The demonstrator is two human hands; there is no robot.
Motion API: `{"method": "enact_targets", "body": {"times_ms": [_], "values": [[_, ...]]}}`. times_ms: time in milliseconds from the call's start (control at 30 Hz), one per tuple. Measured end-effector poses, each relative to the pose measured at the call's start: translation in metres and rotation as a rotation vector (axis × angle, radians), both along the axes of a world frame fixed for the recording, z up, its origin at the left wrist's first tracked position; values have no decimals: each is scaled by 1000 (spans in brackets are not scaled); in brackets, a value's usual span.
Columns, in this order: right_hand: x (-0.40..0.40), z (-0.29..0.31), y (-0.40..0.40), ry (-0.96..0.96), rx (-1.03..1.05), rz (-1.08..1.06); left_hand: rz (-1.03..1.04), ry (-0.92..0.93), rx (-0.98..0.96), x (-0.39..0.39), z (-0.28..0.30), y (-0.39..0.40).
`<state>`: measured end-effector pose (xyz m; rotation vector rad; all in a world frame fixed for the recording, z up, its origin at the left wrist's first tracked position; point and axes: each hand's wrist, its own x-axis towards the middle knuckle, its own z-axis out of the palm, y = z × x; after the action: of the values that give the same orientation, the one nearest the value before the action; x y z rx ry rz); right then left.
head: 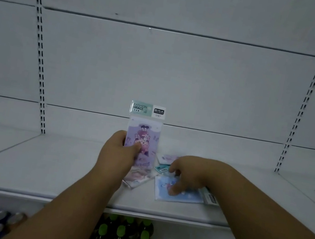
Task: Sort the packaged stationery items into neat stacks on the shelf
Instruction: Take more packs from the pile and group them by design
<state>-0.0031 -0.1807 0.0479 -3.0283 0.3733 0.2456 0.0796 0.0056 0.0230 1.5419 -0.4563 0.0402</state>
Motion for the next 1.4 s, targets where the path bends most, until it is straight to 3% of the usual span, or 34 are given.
{"method": "enact_targets", "body": {"times_ms": [200, 333, 467, 567, 733, 900, 1067, 1400], "values": [[8, 5, -2, -50, -41, 108, 9, 66, -26, -3, 1, 2], [10, 25, -11, -388, 54, 78, 20, 71, -80, -3, 3, 1], [-4, 47, -34, -788, 297, -107, -30, 61, -110, -8, 6, -12], [-30, 58, -58, -961, 494, -228, -81, 67, -129, -16, 6, -36], [-93, 70, -108, -1093, 586, -439, -205, 109, -168, -50, 8, -95], [-173, 70, -167, -1198, 533, -614, -337, 105, -174, -107, 10, -170], [-262, 63, -239, -1285, 481, -675, -417, 91, -167, -180, 11, -261], [-399, 56, -381, -1399, 599, -700, -541, 116, -173, -323, 21, -439]]}}
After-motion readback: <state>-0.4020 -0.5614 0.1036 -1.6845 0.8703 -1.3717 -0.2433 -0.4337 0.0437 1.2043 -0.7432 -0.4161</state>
